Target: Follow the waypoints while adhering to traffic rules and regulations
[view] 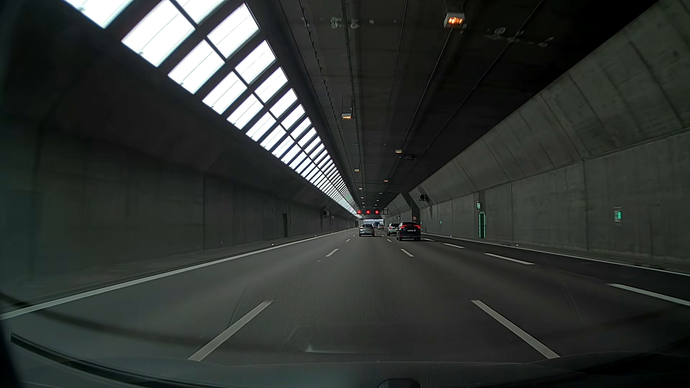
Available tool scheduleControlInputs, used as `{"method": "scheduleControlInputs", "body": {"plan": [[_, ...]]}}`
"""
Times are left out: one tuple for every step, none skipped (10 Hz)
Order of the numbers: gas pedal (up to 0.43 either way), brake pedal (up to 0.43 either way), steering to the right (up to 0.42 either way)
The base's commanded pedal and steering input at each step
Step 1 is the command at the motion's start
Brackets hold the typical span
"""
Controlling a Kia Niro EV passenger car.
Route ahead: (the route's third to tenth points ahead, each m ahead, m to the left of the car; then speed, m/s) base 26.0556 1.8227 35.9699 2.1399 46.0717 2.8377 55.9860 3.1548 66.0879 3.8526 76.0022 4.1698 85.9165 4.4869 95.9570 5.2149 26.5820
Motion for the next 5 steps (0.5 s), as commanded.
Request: {"method": "scheduleControlInputs", "body": {"plan": [[0.059, 0.000, -0.001], [0.059, 0.000, 0.000], [0.059, 0.000, 0.000], [0.059, 0.000, 0.000], [0.059, 0.000, 0.000]]}}
